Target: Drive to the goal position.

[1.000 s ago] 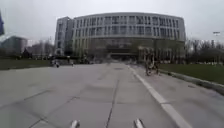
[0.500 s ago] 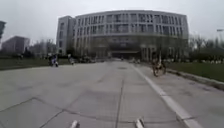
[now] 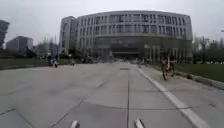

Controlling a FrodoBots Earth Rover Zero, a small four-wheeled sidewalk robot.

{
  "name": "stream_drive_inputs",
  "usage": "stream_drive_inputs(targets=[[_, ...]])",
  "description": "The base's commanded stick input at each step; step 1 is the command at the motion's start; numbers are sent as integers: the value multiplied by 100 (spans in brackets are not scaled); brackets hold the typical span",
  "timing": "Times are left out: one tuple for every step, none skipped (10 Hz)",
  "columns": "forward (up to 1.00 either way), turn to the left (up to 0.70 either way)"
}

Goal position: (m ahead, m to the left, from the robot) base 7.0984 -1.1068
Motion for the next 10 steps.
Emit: stream_drive_inputs(targets=[[100,-37],[100,-37],[100,-37],[100,-37],[100,-37],[100,-37],[100,2],[100,3],[100,3],[100,3]])
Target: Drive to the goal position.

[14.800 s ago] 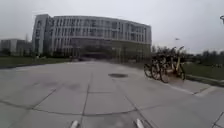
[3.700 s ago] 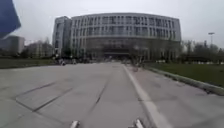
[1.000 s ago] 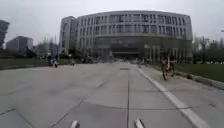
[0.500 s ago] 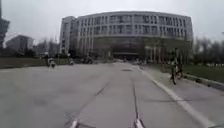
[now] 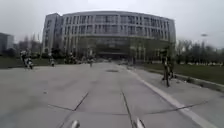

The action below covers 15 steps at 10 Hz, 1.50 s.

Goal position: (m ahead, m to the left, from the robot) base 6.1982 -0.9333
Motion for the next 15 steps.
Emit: stream_drive_inputs(targets=[[100,3],[100,3],[100,3],[100,3],[100,3],[100,3],[100,3],[100,3],[100,3],[100,3],[100,3],[100,3],[100,3],[100,3],[100,-35]])
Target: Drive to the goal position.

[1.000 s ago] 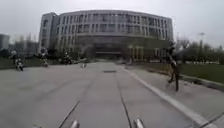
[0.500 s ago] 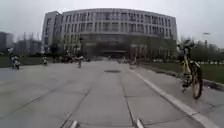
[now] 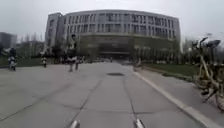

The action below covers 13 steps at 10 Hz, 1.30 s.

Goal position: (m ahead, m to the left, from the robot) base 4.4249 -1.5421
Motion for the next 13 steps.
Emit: stream_drive_inputs(targets=[[100,-37],[100,-37],[100,-37],[100,-37],[100,-37],[100,-37],[100,-37],[100,-37],[100,-24],[100,-5],[100,3],[100,3],[100,3]])
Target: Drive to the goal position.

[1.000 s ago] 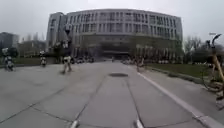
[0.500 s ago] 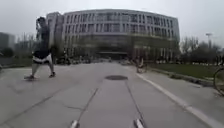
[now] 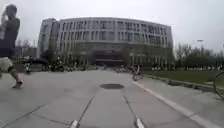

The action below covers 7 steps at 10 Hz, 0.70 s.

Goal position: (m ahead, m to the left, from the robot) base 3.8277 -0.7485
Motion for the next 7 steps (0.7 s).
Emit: stream_drive_inputs(targets=[[100,3],[100,3],[100,3],[100,3],[100,3],[100,3],[100,3]])
